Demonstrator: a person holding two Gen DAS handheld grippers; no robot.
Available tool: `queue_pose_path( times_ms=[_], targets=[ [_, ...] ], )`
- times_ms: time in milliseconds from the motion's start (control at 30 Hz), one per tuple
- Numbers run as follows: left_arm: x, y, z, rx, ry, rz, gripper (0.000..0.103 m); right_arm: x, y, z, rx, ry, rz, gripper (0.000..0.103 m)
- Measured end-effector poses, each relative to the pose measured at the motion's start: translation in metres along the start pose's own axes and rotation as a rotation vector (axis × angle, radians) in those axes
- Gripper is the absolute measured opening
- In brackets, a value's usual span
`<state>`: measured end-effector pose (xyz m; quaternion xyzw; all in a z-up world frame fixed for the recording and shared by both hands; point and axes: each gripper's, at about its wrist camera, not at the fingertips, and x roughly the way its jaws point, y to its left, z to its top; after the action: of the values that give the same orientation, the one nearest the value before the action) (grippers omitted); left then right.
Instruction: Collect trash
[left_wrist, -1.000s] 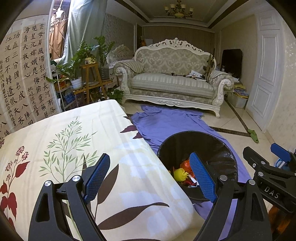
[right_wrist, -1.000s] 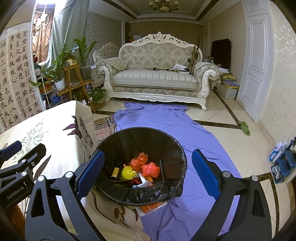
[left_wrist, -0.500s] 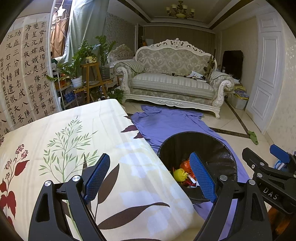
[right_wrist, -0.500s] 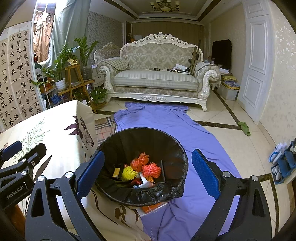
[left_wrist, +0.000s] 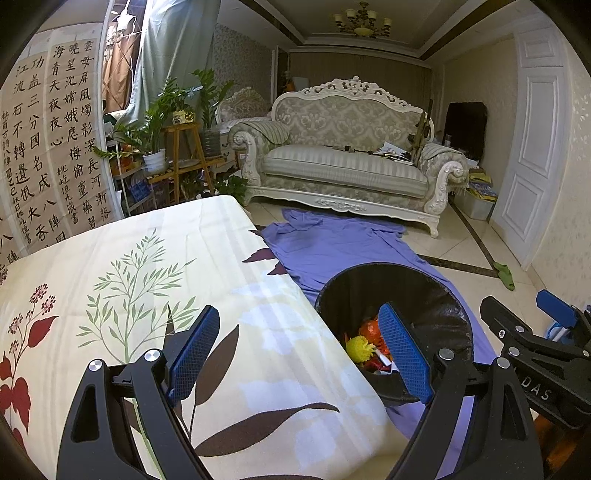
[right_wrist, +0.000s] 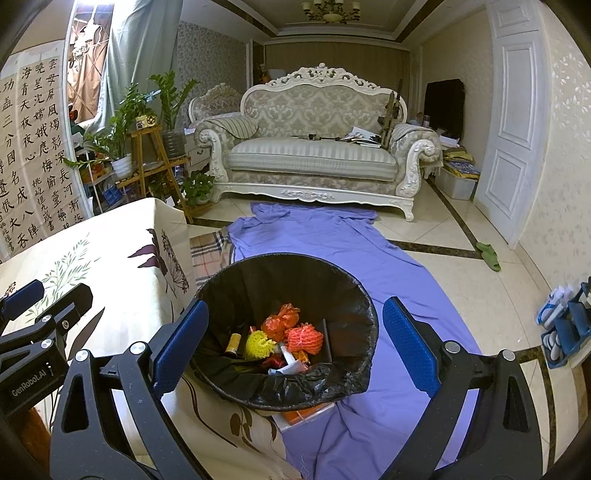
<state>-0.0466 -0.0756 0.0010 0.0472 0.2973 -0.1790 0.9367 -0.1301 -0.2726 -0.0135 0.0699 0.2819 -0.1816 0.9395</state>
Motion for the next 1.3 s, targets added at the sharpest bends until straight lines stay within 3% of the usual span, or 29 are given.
queue_pose_path(
  times_ms=[1300],
  targets=[
    [0.0001,-0.0025,0.0009,-0.005,0.005,-0.004,0.085,0.0,0.004,0.0023,-0.003,0.003,0.001,0.093]
  ],
)
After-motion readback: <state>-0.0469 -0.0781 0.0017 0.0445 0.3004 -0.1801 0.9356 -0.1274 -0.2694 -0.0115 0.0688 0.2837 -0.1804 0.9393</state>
